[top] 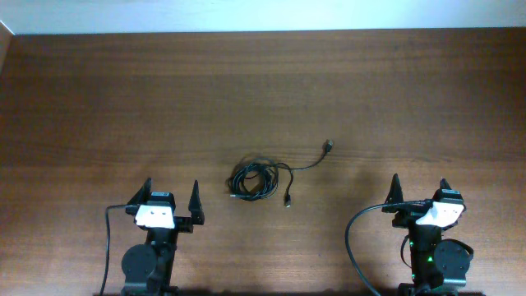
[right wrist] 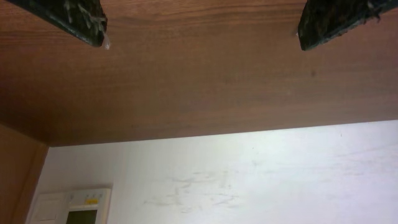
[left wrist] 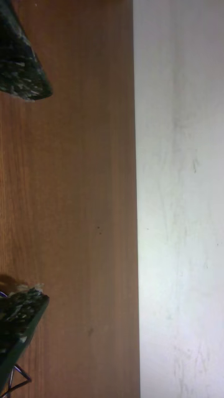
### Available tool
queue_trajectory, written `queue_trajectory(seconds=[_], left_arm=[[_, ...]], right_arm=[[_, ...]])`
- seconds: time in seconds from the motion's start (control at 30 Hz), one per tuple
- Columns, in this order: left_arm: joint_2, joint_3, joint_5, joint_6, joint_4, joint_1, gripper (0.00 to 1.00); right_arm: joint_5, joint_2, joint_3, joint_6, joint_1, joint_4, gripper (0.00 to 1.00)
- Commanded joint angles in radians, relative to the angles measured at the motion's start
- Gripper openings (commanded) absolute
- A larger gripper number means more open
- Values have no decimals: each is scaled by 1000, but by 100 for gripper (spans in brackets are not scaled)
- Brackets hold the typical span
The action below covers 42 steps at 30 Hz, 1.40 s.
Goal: Untangle cables
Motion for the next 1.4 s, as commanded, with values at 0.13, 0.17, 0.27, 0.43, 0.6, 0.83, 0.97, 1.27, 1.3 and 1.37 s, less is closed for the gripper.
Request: queue_trajectory(seconds=[0.13,0.17,0.27,0.43,0.6,0.83,0.97,1.27,1.3,1.37], left_arm=[[0,-8,-12,8,0,2,99],[0,-8,-12,8,0,2,99],[0,-8,-12,8,0,2,99],[0,-8,-12,8,0,2,99],[0,-8,-12,8,3,2,99],[0,-8,-11,8,14,2,99],[0,-8,-12,8,2,2,99],[0,-7,-23,8,-1,2,99],[1,-7,-23,8,-1,2,99],[7,-7,-23,8,-1,2,99]], right_arm=[[19,-5,-8,-3,6,-2,98],[19,-5,-8,-3,6,-2,98],[19,-5,-8,-3,6,-2,98],[19,-5,-8,-3,6,-2,99],[19,-5,-8,-3,6,-2,98],[19,-5,-8,-3,6,-2,99],[19,-5,-8,-3,6,-2,98],[19,-5,-8,-3,6,-2,98],[19,-5,-8,-3,6,-2,98],[19,-5,-8,-3,6,-2,98]])
